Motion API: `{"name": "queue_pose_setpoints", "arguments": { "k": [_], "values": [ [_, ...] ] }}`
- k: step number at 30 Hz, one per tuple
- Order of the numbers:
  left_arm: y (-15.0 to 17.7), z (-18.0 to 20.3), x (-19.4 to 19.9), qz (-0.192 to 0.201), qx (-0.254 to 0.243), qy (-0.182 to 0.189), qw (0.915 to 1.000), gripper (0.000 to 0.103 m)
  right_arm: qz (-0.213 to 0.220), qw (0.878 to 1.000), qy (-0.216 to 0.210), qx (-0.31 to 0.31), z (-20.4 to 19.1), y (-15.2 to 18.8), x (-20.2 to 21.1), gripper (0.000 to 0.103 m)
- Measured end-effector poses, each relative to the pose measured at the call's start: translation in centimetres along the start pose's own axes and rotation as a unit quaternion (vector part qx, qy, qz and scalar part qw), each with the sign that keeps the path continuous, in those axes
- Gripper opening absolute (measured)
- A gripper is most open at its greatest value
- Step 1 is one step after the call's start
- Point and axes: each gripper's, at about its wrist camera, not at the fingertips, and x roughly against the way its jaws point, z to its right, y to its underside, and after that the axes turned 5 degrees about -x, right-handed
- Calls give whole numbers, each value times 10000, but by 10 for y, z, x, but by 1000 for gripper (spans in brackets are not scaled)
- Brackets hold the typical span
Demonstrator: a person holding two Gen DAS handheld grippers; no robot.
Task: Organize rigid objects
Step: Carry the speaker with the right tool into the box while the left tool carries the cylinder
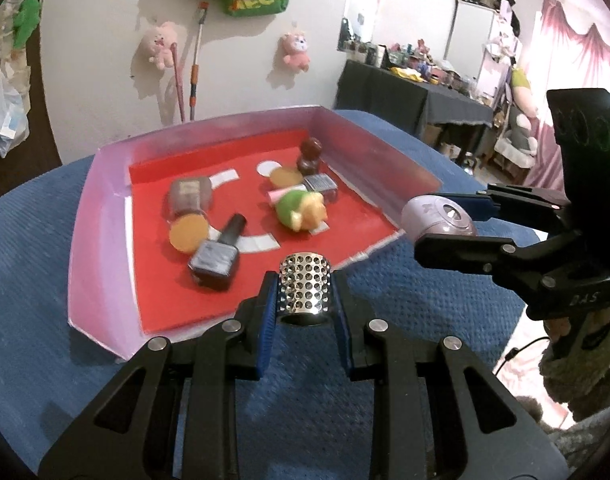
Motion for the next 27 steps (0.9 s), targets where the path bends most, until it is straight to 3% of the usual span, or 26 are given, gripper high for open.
{"name": "queue_pose_setpoints", "arguments": {
  "k": [11,27],
  "values": [
    [-15,-17,-33,-386,214,240,9987,24,-336,9992,78,-224,26,-31,-32,58],
    [-13,-33,-76,-997,331,305,9940,24,-1202,9920,152,-347,45,-35,-83,58]
  ]
}}
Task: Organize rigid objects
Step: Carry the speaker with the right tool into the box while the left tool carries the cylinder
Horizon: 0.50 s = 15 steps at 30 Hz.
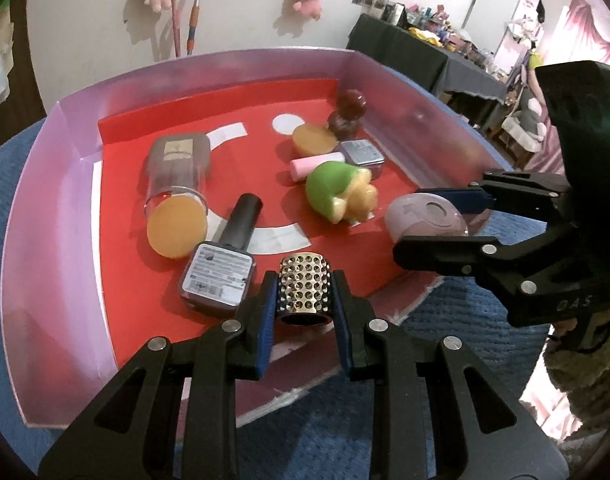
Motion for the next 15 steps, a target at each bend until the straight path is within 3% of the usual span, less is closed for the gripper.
{"name": "queue_pose_setpoints", "arguments": {
  "k": [15],
  "values": [
    [-3,-17,-4,-21,254,86,9996,24,-150,9999,-41,-11,3,-3,-17,58]
  ]
}}
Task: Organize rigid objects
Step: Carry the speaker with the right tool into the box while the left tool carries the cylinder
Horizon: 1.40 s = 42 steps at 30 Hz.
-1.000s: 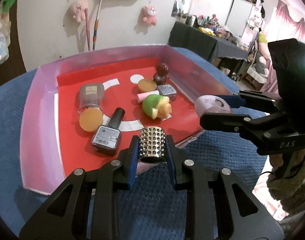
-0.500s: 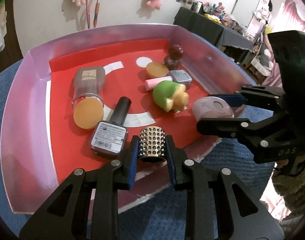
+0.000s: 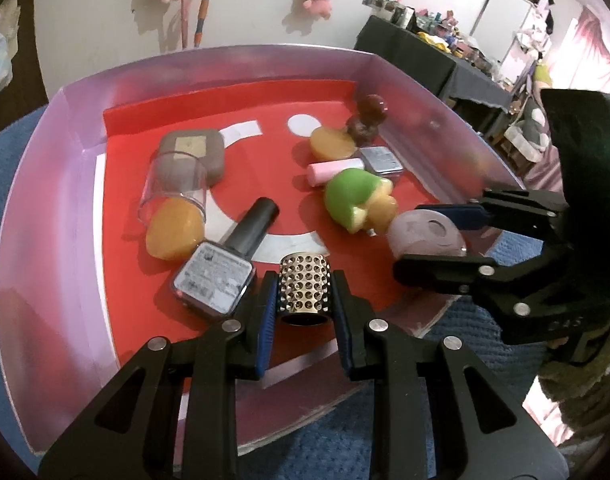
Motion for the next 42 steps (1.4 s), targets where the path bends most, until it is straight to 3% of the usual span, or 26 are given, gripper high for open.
{"name": "queue_pose_setpoints", "arguments": {
  "k": [9,17,27,42],
  "values": [
    [-2,-8,-1,98,81,-364,9993,24,12,10000,23,9,-1,0,-3,58],
    [-4,-14,-1,144,104,-704,9974,24,238,9993,288,23,-1,-4,-11,58],
    [-4,-17,0,177,129,-768,9968,24,518,9969,583,-42,2,-11,-19,58],
    [-6,-16,-2,160,109,-853,9962,24,655,9954,696,-40,2,-11,-21,58]
  ]
}}
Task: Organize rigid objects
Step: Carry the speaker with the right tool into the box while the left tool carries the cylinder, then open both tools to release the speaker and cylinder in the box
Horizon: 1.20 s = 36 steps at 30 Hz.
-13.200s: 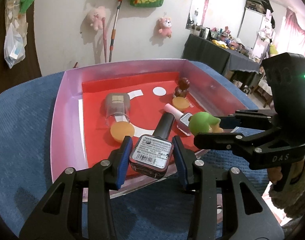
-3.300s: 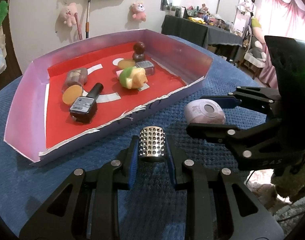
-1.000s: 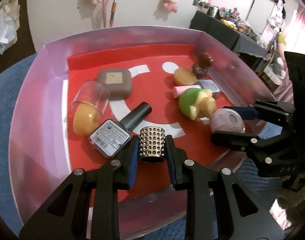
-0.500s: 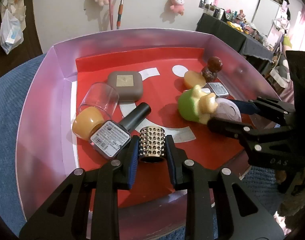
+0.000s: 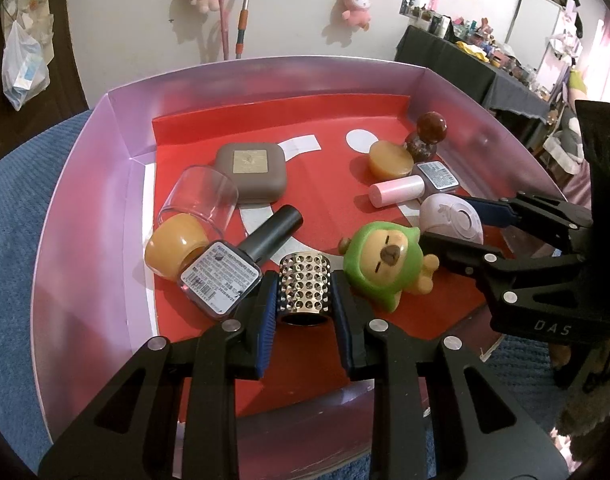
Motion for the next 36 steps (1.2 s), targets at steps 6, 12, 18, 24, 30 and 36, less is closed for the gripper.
{"name": "queue_pose_setpoints", "arguments": {
  "k": [6,12,18,24,30,36],
  "values": [
    [0,2,-1,4,-36,-55,10000,24,-1,10000,-8,-13,0,0,0,58],
    [2,6,0,28,-82,-163,9998,24,0,10000,-16,-22,1,0,0,58],
    [3,7,1,57,-144,-299,9994,24,10,10000,-25,-30,1,1,1,58],
    [5,9,9,159,-110,-344,9992,24,57,9999,-86,-54,2,2,7,63],
    [7,11,20,257,-85,-285,9992,25,164,9998,-86,-40,0,5,18,66],
    [14,12,32,372,-2,-447,9983,38,348,9993,-83,-56,-5,8,35,72]
  ]
}}
